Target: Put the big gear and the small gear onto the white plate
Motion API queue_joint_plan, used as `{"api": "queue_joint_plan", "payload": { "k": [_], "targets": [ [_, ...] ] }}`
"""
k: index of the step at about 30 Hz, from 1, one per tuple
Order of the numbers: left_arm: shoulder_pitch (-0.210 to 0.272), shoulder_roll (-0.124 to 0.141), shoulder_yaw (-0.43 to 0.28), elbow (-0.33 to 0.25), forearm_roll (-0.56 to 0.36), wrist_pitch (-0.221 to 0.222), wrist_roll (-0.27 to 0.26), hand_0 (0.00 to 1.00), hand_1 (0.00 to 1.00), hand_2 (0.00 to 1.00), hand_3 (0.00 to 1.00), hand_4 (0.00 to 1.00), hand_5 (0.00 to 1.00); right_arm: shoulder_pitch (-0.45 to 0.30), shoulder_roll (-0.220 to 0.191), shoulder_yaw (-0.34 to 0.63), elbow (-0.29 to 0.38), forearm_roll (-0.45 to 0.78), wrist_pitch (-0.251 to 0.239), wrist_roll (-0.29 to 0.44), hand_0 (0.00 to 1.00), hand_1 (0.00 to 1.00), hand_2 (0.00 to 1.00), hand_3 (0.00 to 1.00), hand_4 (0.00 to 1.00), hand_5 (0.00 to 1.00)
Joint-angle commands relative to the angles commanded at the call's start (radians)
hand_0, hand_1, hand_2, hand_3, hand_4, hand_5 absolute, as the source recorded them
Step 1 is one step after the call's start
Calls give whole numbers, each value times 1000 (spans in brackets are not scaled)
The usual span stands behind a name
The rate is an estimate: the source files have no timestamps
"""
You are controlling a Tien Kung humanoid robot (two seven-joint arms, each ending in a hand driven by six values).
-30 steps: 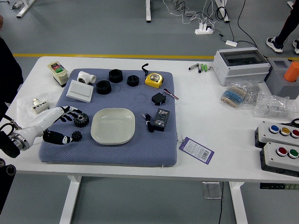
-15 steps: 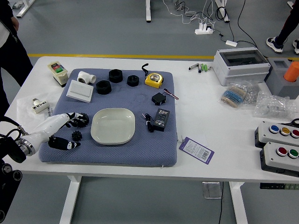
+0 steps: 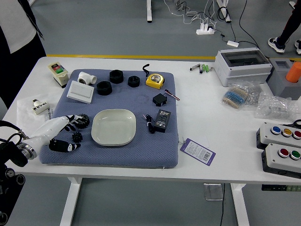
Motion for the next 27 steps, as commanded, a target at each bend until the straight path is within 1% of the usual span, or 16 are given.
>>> {"api": "queue_joint_plan", "payload": {
  "k": [2,3,8,9,14,15,20,21,26,27],
  "targets": [
    [0,-2,1,6,0,7,0,474,543,605,723,783,2,0,0,0,0,1,-1,0,712,714,757,568,803,665],
    [0,-4,1,11,0,16,-1,450,514,569,654,661,2,1,0,-1,0,1,-1,0,712,714,755,569,804,664],
    [1,-9,-2,26,0,38,-5,450,514,569,654,661,2,2,-2,-1,0,2,-2,1,712,714,755,569,804,664],
    [1,-11,-2,29,0,42,-6,397,429,478,521,314,2,2,-2,-1,0,3,-3,1,713,715,756,568,803,664],
    [-1,-13,6,39,0,48,-9,397,429,478,521,314,2,4,-3,0,0,3,-4,2,713,715,756,568,803,664],
    [-1,-14,7,41,0,50,-10,371,382,427,447,2,2,5,-4,0,-1,3,-4,2,712,715,756,568,803,663],
    [-1,-15,9,43,0,49,-11,371,382,427,447,2,2,6,-4,2,-1,3,-5,3,712,715,756,568,803,663],
    [0,-14,8,42,0,47,-10,340,340,382,398,2,2,6,-5,2,-1,3,-5,3,713,715,756,568,803,665],
    [4,-10,11,13,0,35,-1,340,340,382,398,2,2,7,-6,4,-2,3,-6,3,713,715,756,568,803,665],
    [3,-10,10,8,0,35,0,331,326,372,395,2,2,7,-6,4,-2,2,-6,3,713,715,755,568,803,665]
  ]
}}
